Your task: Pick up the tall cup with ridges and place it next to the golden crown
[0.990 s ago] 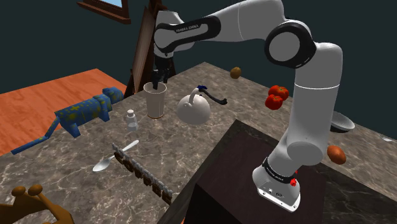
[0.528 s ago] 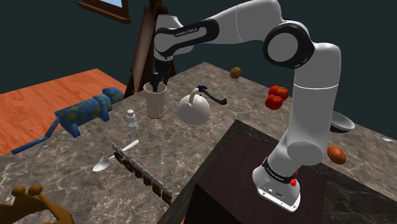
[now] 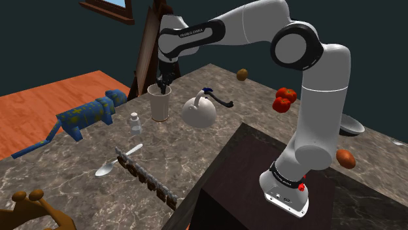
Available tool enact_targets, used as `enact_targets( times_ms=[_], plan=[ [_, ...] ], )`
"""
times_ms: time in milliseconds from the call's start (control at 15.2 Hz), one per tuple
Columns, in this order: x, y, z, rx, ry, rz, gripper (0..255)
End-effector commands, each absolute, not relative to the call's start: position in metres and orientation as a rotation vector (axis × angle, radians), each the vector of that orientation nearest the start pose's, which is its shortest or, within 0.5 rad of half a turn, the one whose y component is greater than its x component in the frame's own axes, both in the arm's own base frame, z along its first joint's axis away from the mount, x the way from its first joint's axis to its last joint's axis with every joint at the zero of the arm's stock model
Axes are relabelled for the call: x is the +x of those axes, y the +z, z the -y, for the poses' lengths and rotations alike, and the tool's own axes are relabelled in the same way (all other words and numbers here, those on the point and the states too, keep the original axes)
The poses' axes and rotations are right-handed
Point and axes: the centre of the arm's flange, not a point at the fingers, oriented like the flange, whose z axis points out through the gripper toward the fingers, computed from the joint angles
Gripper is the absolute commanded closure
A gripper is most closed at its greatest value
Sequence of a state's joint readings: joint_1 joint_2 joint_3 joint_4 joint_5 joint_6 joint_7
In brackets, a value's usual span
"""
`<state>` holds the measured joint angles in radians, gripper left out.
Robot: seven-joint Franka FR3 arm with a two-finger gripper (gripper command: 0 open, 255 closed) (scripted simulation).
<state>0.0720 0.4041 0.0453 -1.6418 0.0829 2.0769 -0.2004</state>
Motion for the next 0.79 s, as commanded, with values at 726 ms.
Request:
enact_targets(
  times_ms=[726],
  plan=[
    [0.666, 0.426, -0.08, -3.023, -0.051, 0.419, 255]
  ],
)
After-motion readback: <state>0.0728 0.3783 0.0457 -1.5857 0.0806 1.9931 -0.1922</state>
